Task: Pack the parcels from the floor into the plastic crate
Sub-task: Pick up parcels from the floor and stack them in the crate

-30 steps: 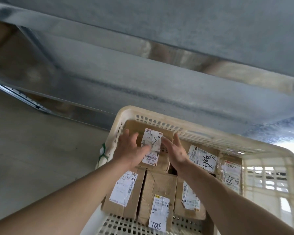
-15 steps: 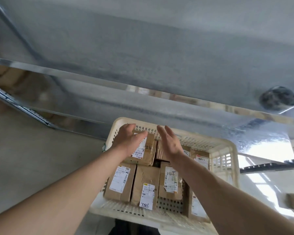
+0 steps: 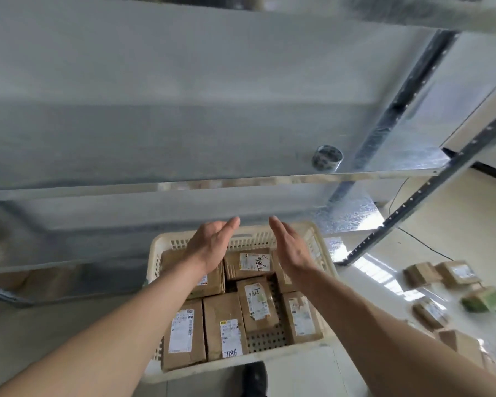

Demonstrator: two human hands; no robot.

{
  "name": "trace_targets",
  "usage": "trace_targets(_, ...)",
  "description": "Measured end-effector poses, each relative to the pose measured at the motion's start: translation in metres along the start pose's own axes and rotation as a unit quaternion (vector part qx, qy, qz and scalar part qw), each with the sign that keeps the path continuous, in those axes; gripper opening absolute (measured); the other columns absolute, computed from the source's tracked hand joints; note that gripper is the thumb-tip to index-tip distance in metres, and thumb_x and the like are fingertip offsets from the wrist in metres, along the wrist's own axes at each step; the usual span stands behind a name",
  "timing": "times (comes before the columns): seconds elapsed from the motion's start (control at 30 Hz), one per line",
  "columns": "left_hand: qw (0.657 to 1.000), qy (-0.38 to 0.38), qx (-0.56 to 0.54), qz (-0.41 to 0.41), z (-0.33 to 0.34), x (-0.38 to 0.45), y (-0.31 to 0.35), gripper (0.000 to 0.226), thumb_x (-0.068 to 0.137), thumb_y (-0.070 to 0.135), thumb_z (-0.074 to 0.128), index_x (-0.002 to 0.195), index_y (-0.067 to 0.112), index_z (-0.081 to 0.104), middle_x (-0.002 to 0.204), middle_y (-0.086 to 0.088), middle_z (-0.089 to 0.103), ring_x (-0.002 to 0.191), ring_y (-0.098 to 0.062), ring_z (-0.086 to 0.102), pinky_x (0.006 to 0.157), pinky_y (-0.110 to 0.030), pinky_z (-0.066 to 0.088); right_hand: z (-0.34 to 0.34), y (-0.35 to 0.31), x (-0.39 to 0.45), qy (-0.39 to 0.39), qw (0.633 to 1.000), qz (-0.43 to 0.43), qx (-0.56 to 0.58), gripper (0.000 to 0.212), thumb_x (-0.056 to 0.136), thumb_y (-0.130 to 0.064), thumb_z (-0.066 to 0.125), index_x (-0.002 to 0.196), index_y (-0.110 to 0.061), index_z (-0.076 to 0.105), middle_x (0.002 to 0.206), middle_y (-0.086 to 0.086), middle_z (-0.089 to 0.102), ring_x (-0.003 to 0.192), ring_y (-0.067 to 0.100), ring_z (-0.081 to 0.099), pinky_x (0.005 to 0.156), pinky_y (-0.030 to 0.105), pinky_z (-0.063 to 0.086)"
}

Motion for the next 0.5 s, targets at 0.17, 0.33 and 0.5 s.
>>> trace_targets(0.17, 0.998, -0.035, -0.01, 0.042, 0.034, -0.014, 0.036, 0.043, 0.08, 0.078, 0.032, 0.076, 0.035, 0.032, 0.075, 0.014, 0.029, 0.065, 0.001, 0.03, 0.062, -0.024, 0.026, -0.052, 0.01, -0.046, 0.066, 0.998, 0.004, 0.004, 0.07, 0.094, -0.075, 0.034, 0.125, -0.02, 0.066, 0.121, 0.0, 0.066, 0.112, 0.02, 0.061, 0.106, 0.049, 0.046)
trace_targets(0.33, 0.995, -0.077, -0.009, 0.066, 0.082, -0.028, 0.063, 0.058, 0.071, 0.083, 0.029, 0.085, 0.027, 0.04, 0.081, 0.009, 0.036, 0.069, -0.004, 0.035, 0.067, -0.029, 0.03, -0.104, 0.04, -0.081, 0.112, 0.992, 0.043, 0.037, 0.073, 0.09, -0.081, 0.036, 0.127, -0.025, 0.066, 0.128, 0.001, 0.069, 0.116, 0.023, 0.064, 0.106, 0.05, 0.047)
trace_targets(0.5, 0.988, -0.128, 0.002, 0.09, 0.141, -0.044, 0.097, 0.052, 0.076, 0.079, 0.03, 0.083, 0.03, 0.045, 0.09, 0.005, 0.046, 0.088, -0.016, 0.044, 0.08, -0.034, 0.034, -0.164, 0.062, -0.116, 0.152, 0.986, 0.055, 0.05, 0.057, 0.107, -0.051, 0.037, 0.142, -0.01, 0.055, 0.143, 0.009, 0.058, 0.11, 0.013, 0.05, 0.096, 0.028, 0.035)
Point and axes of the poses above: each hand's wrist, its own x-axis towards the middle knuckle, its own z-axis out of the palm, y = z × x, the point moved 10 cm from there along x, towards the middle knuckle
